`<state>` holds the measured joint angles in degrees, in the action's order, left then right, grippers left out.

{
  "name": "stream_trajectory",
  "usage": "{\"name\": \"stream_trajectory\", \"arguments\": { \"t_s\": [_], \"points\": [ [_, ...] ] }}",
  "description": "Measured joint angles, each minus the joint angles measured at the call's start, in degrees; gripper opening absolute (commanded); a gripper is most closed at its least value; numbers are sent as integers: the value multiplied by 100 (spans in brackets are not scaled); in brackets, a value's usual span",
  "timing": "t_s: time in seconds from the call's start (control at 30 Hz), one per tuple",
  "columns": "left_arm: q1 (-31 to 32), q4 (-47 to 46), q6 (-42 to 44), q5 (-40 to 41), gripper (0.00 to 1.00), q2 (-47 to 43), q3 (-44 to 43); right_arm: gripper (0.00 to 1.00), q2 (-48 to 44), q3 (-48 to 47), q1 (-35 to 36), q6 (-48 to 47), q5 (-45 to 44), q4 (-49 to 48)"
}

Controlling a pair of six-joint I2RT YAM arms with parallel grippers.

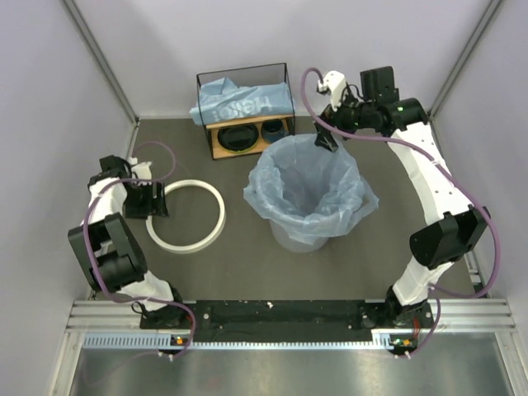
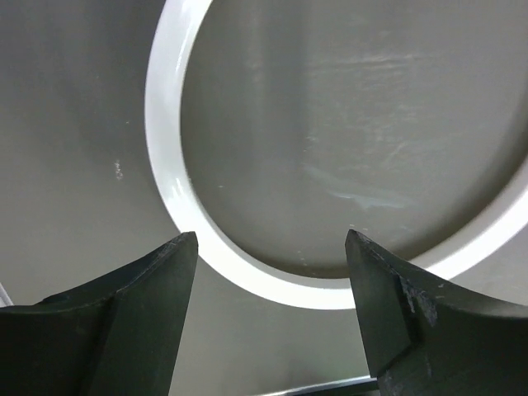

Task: Put the trash bags into the trash bin

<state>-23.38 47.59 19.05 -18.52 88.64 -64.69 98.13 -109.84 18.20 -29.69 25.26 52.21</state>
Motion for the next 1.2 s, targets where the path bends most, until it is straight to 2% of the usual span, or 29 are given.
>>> {"name": "stream_trajectory", "arguments": {
  "t_s": [0.27, 0.43, 0.53, 0.63, 0.67, 0.73, 0.77, 0.87, 1.0, 1.03, 1.2],
  "points": [
    [0, -658, 83, 796, 74, 516, 310, 99, -236, -177, -35, 352, 87, -35],
    [-2, -890, 61, 975, 71, 581, 334, 98, -520, 313, -46, 382, 9, -33],
    [-4, -1032, 63, 1056, 65, 581, 470, 97, -542, 673, -120, 382, -35, -35],
    [-4, -1095, 57, 1071, 52, 621, 629, 96, -542, 1067, -203, 376, -90, -20],
    [-7, -1113, 52, 1067, 45, 645, 680, 96, -540, 1143, -221, 376, -103, -13],
    [-7, -1134, 44, 1062, 37, 678, 750, 97, -540, 1252, -225, 378, -116, 26],
    [-4, -1143, 50, 1060, 29, 678, 774, 97, -540, 1266, -227, 378, -116, 33],
    [-4, -1200, 15, 1034, 20, 678, 780, 99, -540, 1261, -225, 396, -103, 13],
    [-4, -1224, 15, 979, 3, 671, 780, 99, -544, 1178, -225, 490, -7, 26],
    [-4, -1204, 48, 977, 0, 662, 780, 99, -551, 1123, -225, 544, 24, 24],
    [-7, -1095, -2, 922, 0, 498, 778, 99, -769, 960, -225, 863, 160, -7]
  ]
}}
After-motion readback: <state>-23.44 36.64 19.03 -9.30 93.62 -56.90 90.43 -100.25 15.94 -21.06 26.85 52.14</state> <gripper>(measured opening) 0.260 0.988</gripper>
